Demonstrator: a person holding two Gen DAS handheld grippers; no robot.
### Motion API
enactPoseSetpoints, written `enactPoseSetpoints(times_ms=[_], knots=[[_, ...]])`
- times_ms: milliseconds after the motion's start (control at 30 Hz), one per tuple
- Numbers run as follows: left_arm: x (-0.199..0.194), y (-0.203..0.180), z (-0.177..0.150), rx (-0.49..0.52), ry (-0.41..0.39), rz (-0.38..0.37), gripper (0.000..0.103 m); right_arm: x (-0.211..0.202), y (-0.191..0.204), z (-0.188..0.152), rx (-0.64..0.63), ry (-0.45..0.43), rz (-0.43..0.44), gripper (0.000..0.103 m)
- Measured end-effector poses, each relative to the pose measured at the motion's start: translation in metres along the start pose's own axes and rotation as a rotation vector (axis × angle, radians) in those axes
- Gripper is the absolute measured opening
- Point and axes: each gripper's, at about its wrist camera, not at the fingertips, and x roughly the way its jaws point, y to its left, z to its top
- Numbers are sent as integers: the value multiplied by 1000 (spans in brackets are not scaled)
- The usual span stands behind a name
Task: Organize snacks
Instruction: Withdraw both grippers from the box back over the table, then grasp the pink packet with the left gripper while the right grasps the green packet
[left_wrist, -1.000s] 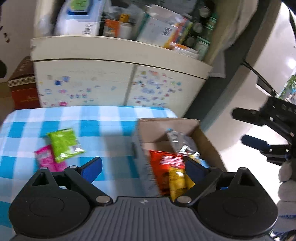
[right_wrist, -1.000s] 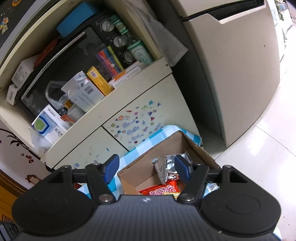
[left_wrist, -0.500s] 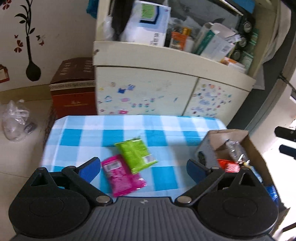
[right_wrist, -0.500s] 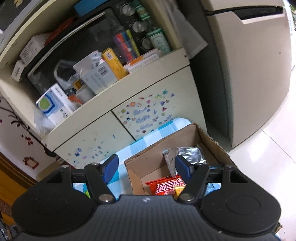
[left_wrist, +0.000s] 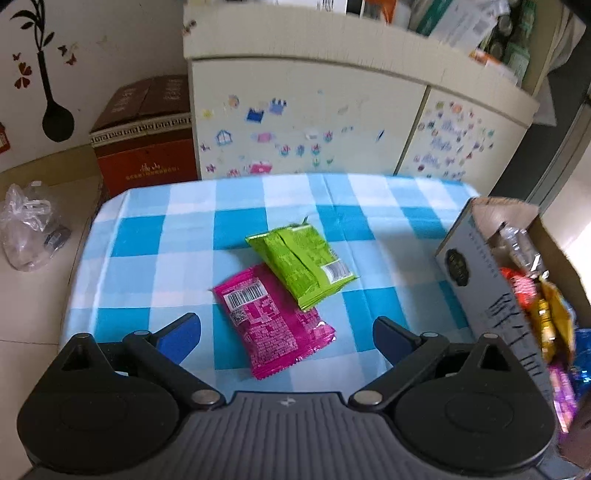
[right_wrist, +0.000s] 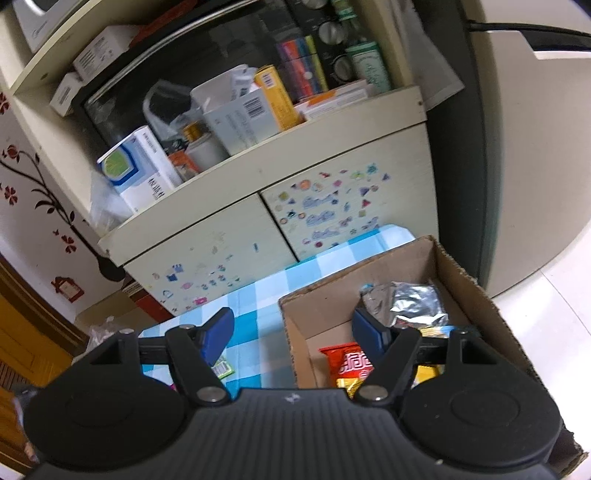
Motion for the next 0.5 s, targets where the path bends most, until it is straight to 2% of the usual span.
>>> enactPoseSetpoints(times_ms=[67, 167, 500], knots=[[11, -1, -1, 6, 15, 27, 101, 3, 5, -3, -16, 12, 11, 72], [25, 3, 1, -25, 37, 22, 101, 6, 14, -7, -58, 19, 25, 72], [53, 12, 2, -59, 50, 63, 101, 25, 42, -25, -177, 54, 33, 72]])
